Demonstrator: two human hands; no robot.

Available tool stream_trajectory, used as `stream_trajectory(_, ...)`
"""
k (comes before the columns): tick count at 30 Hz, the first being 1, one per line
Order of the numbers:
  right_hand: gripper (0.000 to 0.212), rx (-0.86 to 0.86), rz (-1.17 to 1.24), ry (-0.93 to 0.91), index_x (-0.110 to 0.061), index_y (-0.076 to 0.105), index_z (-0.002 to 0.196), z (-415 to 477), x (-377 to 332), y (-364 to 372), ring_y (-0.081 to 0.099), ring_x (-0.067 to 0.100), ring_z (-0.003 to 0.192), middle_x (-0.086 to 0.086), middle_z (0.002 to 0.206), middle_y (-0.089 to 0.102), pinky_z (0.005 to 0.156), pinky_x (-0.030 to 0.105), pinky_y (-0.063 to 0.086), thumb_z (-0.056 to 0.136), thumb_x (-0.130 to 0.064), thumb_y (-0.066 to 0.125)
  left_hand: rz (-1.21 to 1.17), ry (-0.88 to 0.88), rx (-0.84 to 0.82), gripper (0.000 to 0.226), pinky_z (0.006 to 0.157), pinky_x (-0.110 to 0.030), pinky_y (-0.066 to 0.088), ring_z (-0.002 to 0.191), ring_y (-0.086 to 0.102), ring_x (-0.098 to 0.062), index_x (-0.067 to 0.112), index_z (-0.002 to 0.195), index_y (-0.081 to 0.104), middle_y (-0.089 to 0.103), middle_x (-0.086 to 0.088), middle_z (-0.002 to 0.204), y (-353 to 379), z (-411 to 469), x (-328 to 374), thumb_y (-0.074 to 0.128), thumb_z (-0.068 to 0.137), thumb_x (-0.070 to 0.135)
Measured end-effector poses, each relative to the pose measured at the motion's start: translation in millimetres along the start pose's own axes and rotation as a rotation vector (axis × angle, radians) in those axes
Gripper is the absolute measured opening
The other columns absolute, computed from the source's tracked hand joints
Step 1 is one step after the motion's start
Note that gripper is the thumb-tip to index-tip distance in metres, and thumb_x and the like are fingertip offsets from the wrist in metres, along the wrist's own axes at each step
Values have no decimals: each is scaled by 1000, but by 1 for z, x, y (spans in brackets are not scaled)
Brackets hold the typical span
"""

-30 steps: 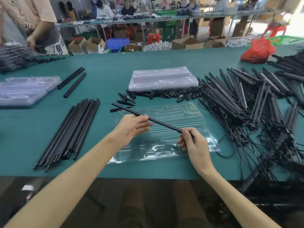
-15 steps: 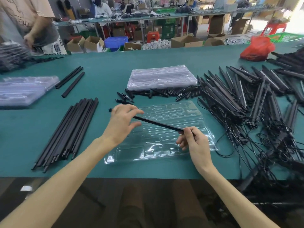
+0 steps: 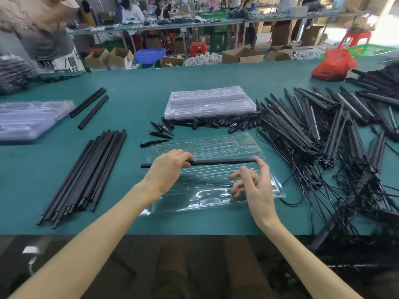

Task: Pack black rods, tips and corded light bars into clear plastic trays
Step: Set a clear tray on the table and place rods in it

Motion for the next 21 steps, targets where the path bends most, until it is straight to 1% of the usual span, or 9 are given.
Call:
stream_trajectory(2,71,-27,-18,-13,-29,10,157,-1,0,4,66,28,66,9,98,73,57,32,57,102,-31,55,-4,-45,-36,19,78,-28,49,98,64,-16,15,115,68,68,3,103,10,0,-1,59,100,8)
stream_trajectory(4,75,-42,-37,-19,-29,7,159,-1,0,5,67,29,67,8,101,73,59,34,58,102,-29,56,-1,-66,-48,18,78,-26,46,101,61,-16,15,116,67,67,3,107,18,0,0,56,102,15)
stream_trajectory(8,66,-73,-105,-12,-23,20,157,-2,1,9,68,26,67,5,98,72,61,27,55,101,-30,56,1,-59,-33,18,80,-31,51,100,60,-18,13,114,69,65,0,106,26,2,8,59,101,20)
stream_trajectory(10,61,-86,-137,-19,-19,27,153,-3,1,11,68,23,65,4,96,72,60,23,53,101,-31,56,12,-46,-33,17,79,-33,53,97,58,-20,12,112,70,59,-2,105,30,3,12,63,99,19)
stream_trajectory(12,56,-93,-153,-14,-17,31,150,-3,1,12,68,22,65,4,94,71,60,24,53,101,-29,56,15,-47,-33,18,81,-34,50,98,55,-21,11,112,70,56,-2,104,34,3,13,63,99,20)
stream_trajectory(14,50,-92,-162,-6,-16,35,146,-2,2,12,68,22,65,5,93,71,59,25,53,102,-27,56,44,-34,-37,19,87,-33,42,101,54,-20,14,115,69,57,0,104,38,4,14,60,100,23)
stream_trajectory(16,45,-91,-171,-5,-16,39,143,-2,3,12,68,23,64,6,91,71,58,24,52,102,-26,56,53,-30,-37,20,88,-32,38,103,54,-20,15,116,69,58,0,105,40,4,14,60,101,24)
stream_trajectory(18,41,-94,-180,-6,-18,42,139,-2,4,12,68,22,63,5,91,71,57,23,52,102,-26,56,54,-25,-35,19,89,-32,38,106,54,-20,15,116,67,58,0,108,41,4,13,60,100,22)
stream_trajectory(21,37,-101,-188,-2,-18,44,136,-1,5,13,67,22,63,7,90,71,58,24,52,102,-27,56,53,-4,-12,17,89,-34,42,106,55,-20,14,114,65,61,0,109,39,3,16,63,98,19)
Point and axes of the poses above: each hand's wrist, its own z-axis towards the middle knuckle, its own y-axis out of the palm, x = y × z, the point moved 6 cm from there along z, towards the middle knuckle
